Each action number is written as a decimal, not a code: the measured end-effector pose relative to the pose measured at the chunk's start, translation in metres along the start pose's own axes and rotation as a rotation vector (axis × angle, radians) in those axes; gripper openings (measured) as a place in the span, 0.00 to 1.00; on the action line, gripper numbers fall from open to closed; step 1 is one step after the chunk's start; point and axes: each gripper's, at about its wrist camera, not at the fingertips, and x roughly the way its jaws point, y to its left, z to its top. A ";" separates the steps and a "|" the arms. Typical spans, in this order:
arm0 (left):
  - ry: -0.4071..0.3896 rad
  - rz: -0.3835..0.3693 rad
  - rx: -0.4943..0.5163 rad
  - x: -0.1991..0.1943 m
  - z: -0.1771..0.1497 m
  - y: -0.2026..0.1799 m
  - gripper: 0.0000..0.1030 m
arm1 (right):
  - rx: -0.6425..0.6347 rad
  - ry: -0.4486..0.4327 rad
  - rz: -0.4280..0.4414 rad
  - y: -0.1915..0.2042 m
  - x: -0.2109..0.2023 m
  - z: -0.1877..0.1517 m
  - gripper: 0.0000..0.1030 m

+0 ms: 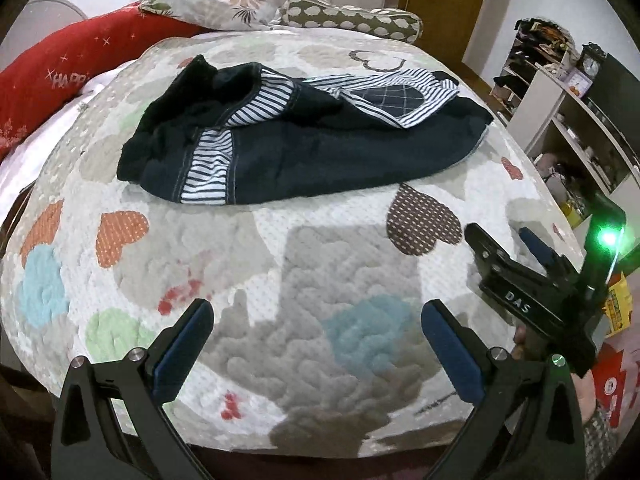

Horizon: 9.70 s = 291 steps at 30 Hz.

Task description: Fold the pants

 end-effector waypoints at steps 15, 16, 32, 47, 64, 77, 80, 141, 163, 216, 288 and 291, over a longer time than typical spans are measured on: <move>-0.045 -0.005 -0.022 -0.024 -0.016 0.014 1.00 | -0.021 -0.020 -0.002 -0.001 -0.004 -0.003 0.99; -0.047 -0.004 -0.026 -0.024 -0.016 0.016 1.00 | -0.023 -0.021 -0.002 0.000 -0.003 -0.003 0.99; -0.116 -0.077 -0.113 -0.034 0.044 0.068 1.00 | 0.028 0.025 0.027 -0.007 -0.013 0.013 0.99; 0.126 -0.322 -0.293 0.088 0.161 0.061 1.00 | 0.354 0.249 0.364 -0.016 0.091 0.151 0.58; 0.031 -0.240 -0.470 0.106 0.237 0.144 0.08 | 0.206 0.207 0.312 0.023 0.130 0.237 0.05; -0.119 -0.263 -0.568 0.054 0.243 0.229 0.78 | 0.139 0.107 0.206 0.049 0.152 0.283 0.69; -0.074 -0.174 -0.456 0.041 0.216 0.220 0.84 | 0.171 0.119 0.174 0.012 0.127 0.258 0.69; -0.034 -0.111 -0.263 0.011 0.041 0.168 0.58 | 0.360 0.200 0.031 -0.020 0.227 0.238 0.55; -0.057 -0.130 -0.273 -0.038 0.016 0.157 0.65 | 0.405 0.259 -0.089 -0.074 0.093 0.187 0.24; -0.085 0.121 0.032 -0.056 -0.002 0.051 0.78 | 0.072 0.098 0.075 0.035 -0.047 0.033 0.64; 0.207 -0.132 0.225 0.144 0.240 0.122 0.05 | -0.394 0.405 0.290 0.065 0.202 0.213 0.05; 0.154 -0.117 0.214 0.120 0.236 0.119 0.05 | -0.379 0.346 0.265 0.066 0.179 0.219 0.05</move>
